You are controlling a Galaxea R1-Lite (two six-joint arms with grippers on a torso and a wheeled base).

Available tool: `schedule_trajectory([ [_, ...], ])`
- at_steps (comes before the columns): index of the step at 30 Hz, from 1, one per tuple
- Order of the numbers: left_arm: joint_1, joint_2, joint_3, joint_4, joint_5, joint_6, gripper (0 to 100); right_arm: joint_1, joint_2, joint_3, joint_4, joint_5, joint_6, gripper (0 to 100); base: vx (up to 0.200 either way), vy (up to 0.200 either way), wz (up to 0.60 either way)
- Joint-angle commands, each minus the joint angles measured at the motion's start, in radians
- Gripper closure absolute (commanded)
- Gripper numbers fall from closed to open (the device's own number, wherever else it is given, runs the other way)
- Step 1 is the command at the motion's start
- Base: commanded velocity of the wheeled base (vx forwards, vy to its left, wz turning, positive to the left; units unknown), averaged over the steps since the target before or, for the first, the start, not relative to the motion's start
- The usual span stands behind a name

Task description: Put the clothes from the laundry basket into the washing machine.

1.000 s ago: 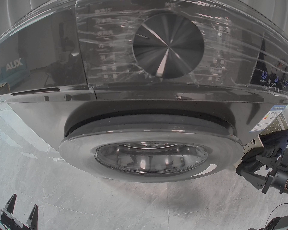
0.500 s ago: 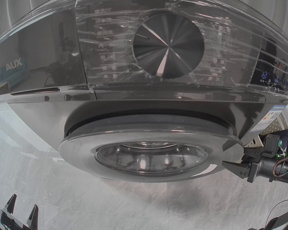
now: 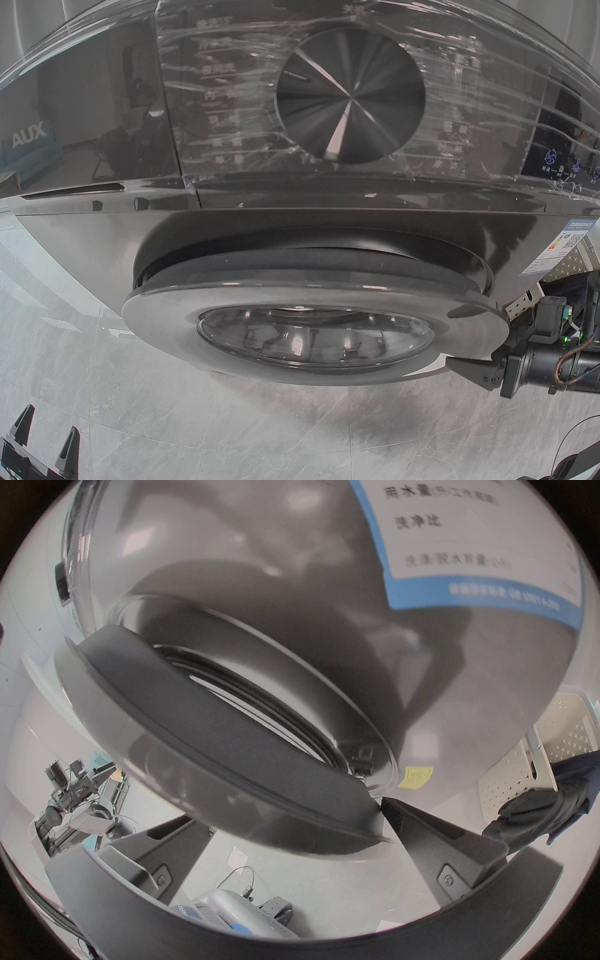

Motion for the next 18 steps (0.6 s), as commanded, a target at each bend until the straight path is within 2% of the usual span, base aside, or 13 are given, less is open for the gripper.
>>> schedule_trajectory([
  [1,0.000,-0.013,0.016,0.000,0.000,0.001,0,0.016,-0.104,0.082,0.031,0.008,-0.007,0,0.000,0.000,0.00],
  [6,0.000,-0.013,0.016,0.000,0.000,0.001,0,0.015,-0.110,0.066,0.051,-0.003,-0.003,0,0.000,0.000,0.00],
  [11,0.000,-0.013,0.016,0.000,0.000,-0.001,0,-0.002,-0.081,0.001,0.062,-0.001,-0.004,0,-0.200,0.000,0.00],
  [12,0.000,-0.013,0.016,0.000,0.000,-0.001,0,0.002,-0.074,0.001,0.062,-0.001,-0.004,0,-0.200,0.000,0.00],
  [18,0.000,-0.013,0.016,0.000,0.000,-0.001,0,0.039,-0.071,0.053,0.062,-0.001,-0.011,0,0.000,0.000,0.00],
])
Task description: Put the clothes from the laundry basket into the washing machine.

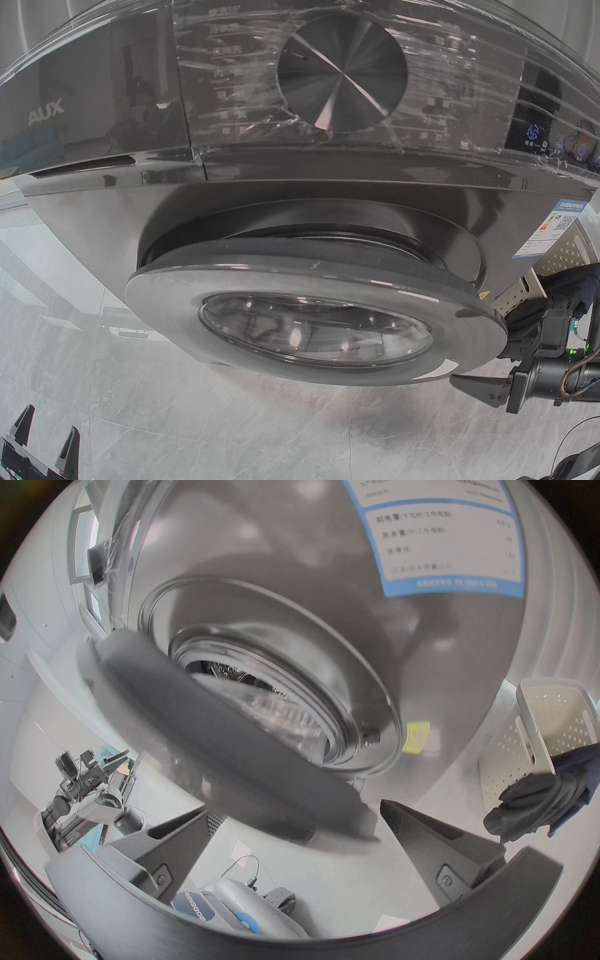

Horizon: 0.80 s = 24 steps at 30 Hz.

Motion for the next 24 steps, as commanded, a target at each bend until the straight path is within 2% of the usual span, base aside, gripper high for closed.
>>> schedule_trajectory([
  [1,0.000,-0.013,0.016,0.000,0.000,-0.001,0,0.024,-0.010,0.032,0.001,0.002,0.000,0,0.000,0.000,0.00],
  [8,0.000,-0.013,0.016,0.000,0.000,-0.001,0,0.027,-0.054,0.067,0.001,0.000,0.000,0,0.000,0.000,0.00],
  [12,0.000,-0.013,0.016,0.000,0.000,-0.001,0,0.024,-0.022,0.027,-0.002,-0.003,0.000,0,0.000,0.000,0.00],
  [18,0.000,-0.013,0.016,0.000,0.000,-0.001,0,0.033,0.044,-0.002,-0.011,-0.004,-0.003,0,-0.200,0.000,0.00],
  [24,0.000,-0.013,0.016,0.000,0.000,-0.001,0,0.068,0.012,0.037,-0.005,-0.001,-0.002,0,0.000,0.000,0.00],
])
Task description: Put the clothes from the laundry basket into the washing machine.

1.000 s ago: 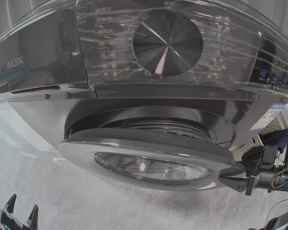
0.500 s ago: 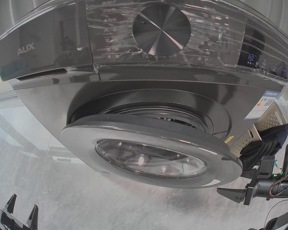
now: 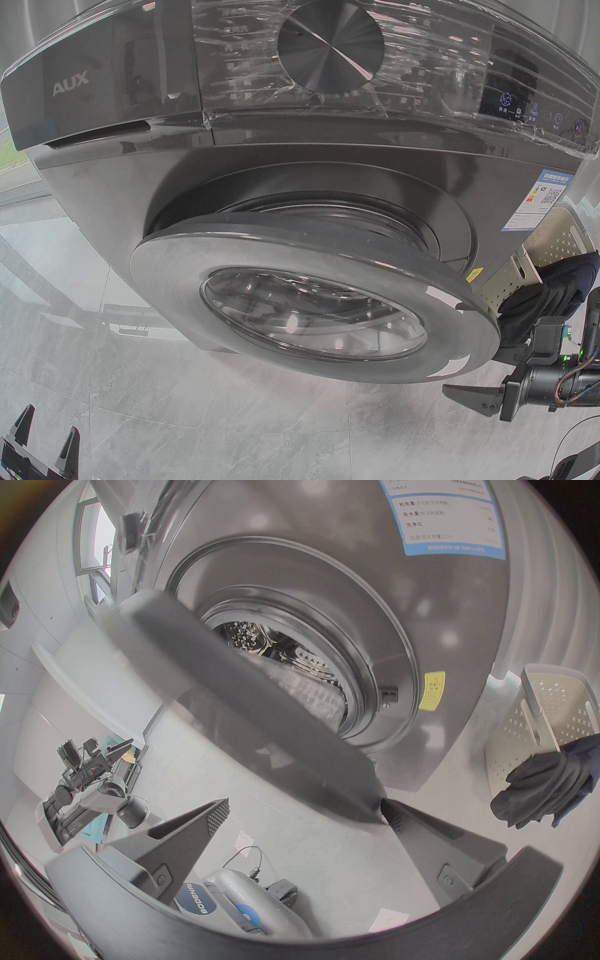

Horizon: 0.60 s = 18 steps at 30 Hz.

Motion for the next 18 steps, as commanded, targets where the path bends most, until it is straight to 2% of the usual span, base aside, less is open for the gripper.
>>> schedule_trajectory([
  [1,0.000,-0.013,0.016,0.000,0.000,0.000,0,0.025,-0.031,0.033,0.004,0.003,0.001,0,0.000,0.000,0.00],
  [5,0.000,-0.013,0.016,0.000,0.000,0.000,0,0.012,-0.052,0.042,0.006,0.001,0.001,0,0.000,0.000,0.00],
  [10,0.000,-0.013,0.016,0.000,0.000,0.001,0,-0.003,0.015,-0.013,-0.004,0.000,0.002,0,0.000,0.000,0.00],
  [12,0.000,-0.013,0.016,0.000,0.000,0.000,0,0.002,0.035,-0.024,-0.004,0.000,0.002,0,0.000,0.000,0.00],
  [15,0.000,-0.013,0.016,0.000,0.000,0.000,0,0.020,0.048,-0.021,-0.004,0.001,0.001,0,-0.200,0.000,0.00],
  [18,0.000,-0.013,0.016,0.000,0.000,0.000,0,0.049,0.045,-0.007,-0.001,0.001,0.002,0,0.000,0.000,0.00],
])
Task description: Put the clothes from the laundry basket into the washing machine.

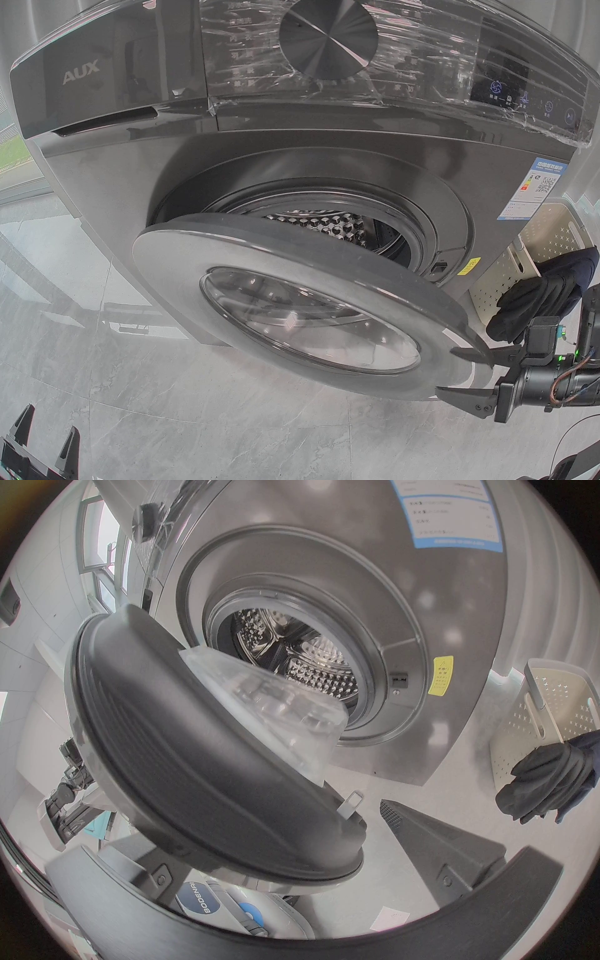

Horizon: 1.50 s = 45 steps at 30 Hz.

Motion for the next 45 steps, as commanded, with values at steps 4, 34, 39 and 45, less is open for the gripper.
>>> schedule_trajectory([
  [4,0.000,-0.013,0.016,0.000,0.000,-0.001,0,0.056,-0.020,0.071,0.002,0.005,-0.001,0,0.000,0.000,0.00],
  [34,0.000,-0.013,0.016,0.000,0.000,-0.002,0,0.083,0.010,0.085,0.003,-0.004,-0.001,0,-0.040,0.000,0.00],
  [39,0.000,-0.013,0.016,0.000,0.000,-0.002,0,0.063,-0.029,0.199,0.013,-0.022,-0.005,0,0.000,0.000,0.00],
  [45,0.000,-0.013,0.016,0.000,0.000,-0.002,0,-0.101,-0.005,0.208,0.008,-0.051,-0.027,0,0.000,0.000,0.00],
])
